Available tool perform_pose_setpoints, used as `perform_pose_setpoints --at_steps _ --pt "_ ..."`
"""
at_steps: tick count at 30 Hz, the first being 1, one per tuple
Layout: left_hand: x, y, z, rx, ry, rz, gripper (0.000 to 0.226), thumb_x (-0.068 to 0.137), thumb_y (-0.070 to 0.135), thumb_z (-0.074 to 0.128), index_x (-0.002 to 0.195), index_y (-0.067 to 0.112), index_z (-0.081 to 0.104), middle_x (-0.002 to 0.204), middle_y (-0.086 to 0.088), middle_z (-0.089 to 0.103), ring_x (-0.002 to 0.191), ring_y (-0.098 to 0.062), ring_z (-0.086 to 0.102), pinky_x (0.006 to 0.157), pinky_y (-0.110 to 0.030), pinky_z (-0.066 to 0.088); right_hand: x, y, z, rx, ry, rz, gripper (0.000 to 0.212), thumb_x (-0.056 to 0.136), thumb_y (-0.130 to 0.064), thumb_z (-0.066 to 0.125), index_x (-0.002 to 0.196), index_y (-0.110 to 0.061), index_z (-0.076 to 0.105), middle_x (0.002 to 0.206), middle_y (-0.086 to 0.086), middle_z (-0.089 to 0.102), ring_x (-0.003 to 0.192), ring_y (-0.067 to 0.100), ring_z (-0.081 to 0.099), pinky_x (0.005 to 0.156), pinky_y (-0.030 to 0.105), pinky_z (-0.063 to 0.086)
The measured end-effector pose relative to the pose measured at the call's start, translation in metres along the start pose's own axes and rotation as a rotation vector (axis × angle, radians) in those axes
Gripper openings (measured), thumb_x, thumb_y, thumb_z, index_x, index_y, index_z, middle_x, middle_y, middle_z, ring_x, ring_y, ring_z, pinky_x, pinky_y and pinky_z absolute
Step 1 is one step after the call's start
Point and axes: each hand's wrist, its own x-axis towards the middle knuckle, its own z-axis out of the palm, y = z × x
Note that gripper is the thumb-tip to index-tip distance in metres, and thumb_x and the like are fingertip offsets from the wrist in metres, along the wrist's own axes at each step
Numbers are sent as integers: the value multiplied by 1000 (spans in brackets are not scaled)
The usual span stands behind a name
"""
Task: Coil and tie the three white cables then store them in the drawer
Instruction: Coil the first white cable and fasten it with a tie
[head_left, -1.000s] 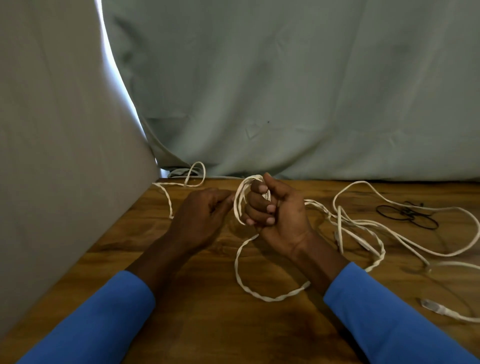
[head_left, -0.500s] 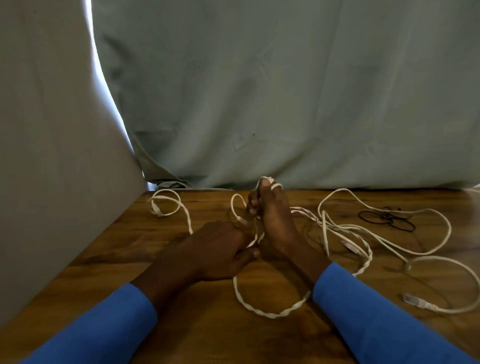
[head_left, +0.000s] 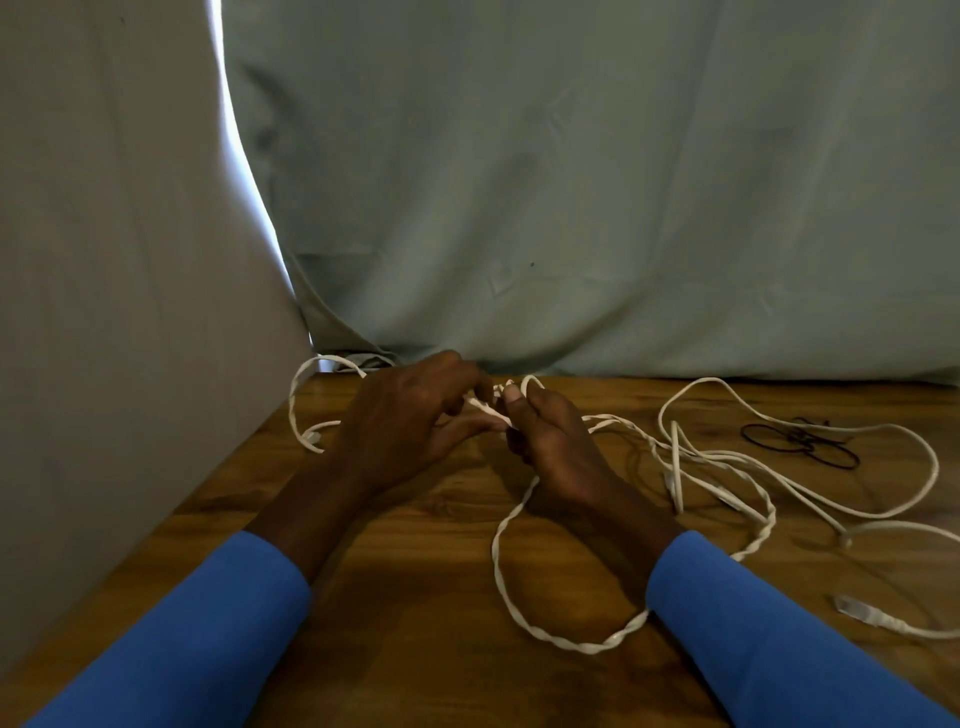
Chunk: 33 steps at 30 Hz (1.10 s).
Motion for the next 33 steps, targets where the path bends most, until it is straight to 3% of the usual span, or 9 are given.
perform_pose_setpoints --at_steps 4,6,9,13,17,20,23,29,33 --pt "0 -9 -11 -76 174 -147 16 98 27 68 97 12 72 89 0 64 75 -8 55 68 -11 39 -5 -7 -7 25 -25 57 44 108 -40 48 86 -7 66 72 3 57 68 15 53 71 39 43" --pt "-3 -11 -10 3 216 -168 14 96 25 70 94 11 72 88 -1 64 74 -5 52 68 -7 37 -8 -13 -4 129 -115 73 44 108 -40 48 77 -12 62 64 0 52 59 12 47 61 32 40" --pt "-7 -17 -5 -6 276 -235 19 96 30 71 93 11 72 88 1 65 75 -6 55 69 -11 40 -7 -16 6 336 -315 82 49 106 -47 47 71 -14 55 54 -1 40 46 13 35 47 28 28" --pt "-12 -18 7 -103 287 -370 31 100 40 59 93 13 70 88 2 68 78 -13 63 67 -35 52 -4 -23 13 642 -507 158 43 103 -46 45 71 -16 47 47 -5 30 36 8 24 42 23 32" --pt "-15 -6 23 -183 96 -431 22 105 36 49 92 29 65 85 9 67 79 -12 63 71 -42 52 -2 -29 8 953 -447 272 40 101 -42 39 69 -18 46 43 -9 27 31 4 21 43 23 36" --pt "-17 1 30 -226 -126 -439 21 106 32 53 109 30 74 100 10 76 89 -6 69 72 -25 52 3 -27 2 1125 -349 314 41 102 -39 40 66 -19 48 42 -9 27 29 5 23 42 23 38" --pt "-18 9 35 -149 -324 -387 18 106 34 54 102 32 72 87 12 71 73 1 59 60 -13 34 12 -26 -6 1237 -199 318 41 105 -38 39 69 -18 47 41 -8 29 28 6 25 43 22 39" --pt "-12 25 39 -297 -498 -314 21 104 46 55 119 35 66 71 11 60 63 -4 58 56 -22 37 19 -14 -10 1030 64 254 47 110 -45 35 75 -17 50 46 -7 34 33 6 28 50 26 41" --pt "-10 32 35 -328 -561 -287 30 101 43 60 131 36 61 74 19 55 67 1 58 59 -17 35 17 -8 -5 558 164 107 48 112 -40 35 79 -8 49 54 0 41 43 12 37 47 25 35"
